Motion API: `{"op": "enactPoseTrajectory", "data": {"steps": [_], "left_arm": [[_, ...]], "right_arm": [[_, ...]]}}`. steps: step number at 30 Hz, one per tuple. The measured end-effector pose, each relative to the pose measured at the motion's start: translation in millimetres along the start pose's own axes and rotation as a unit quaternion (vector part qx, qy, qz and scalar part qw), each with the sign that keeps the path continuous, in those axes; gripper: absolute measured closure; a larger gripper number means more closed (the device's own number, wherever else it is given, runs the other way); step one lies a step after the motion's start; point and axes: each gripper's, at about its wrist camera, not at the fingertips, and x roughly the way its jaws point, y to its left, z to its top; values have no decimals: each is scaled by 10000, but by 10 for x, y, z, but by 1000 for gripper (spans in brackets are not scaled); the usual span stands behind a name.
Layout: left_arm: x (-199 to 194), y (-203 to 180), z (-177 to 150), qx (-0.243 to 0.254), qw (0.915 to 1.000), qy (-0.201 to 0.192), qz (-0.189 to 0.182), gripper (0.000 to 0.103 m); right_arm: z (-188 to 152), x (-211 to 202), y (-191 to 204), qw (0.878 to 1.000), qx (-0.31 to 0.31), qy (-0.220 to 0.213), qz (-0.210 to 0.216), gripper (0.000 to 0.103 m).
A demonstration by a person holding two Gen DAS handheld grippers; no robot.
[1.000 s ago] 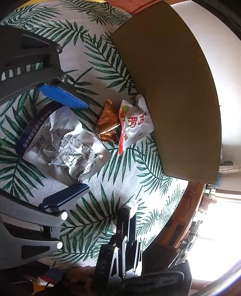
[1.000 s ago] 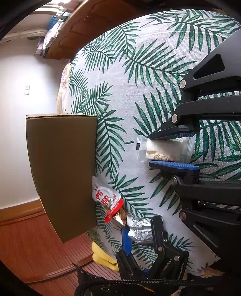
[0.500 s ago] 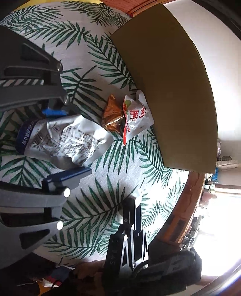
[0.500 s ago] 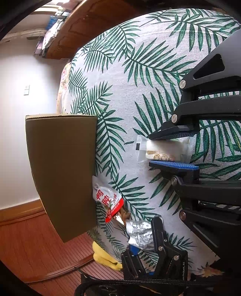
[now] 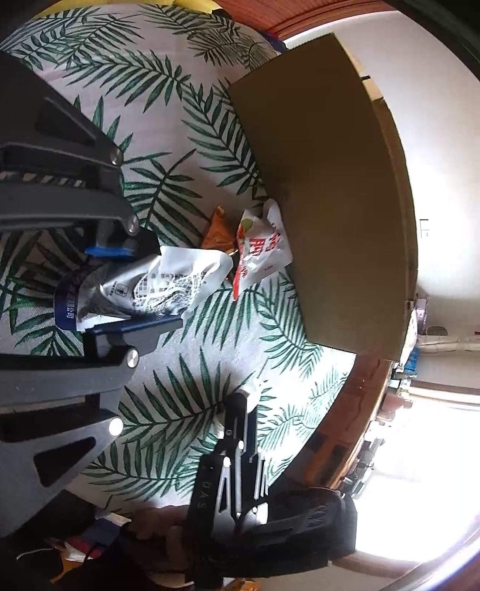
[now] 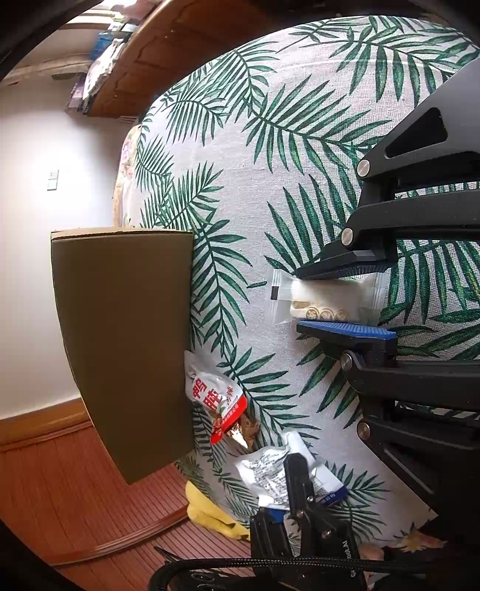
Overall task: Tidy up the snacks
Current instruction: 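Grasp the small wrapped cake with the right gripper while the left grasps the silver pouch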
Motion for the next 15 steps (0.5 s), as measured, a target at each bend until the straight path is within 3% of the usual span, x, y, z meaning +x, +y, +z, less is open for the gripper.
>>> {"op": "enactPoseTrajectory", "data": {"steps": [15], "left_arm": [[-163, 17, 183, -93, 9995, -285, 109, 80]], "right_arm": [[-19, -80, 58, 9994, -180, -282, -71, 83]]}}
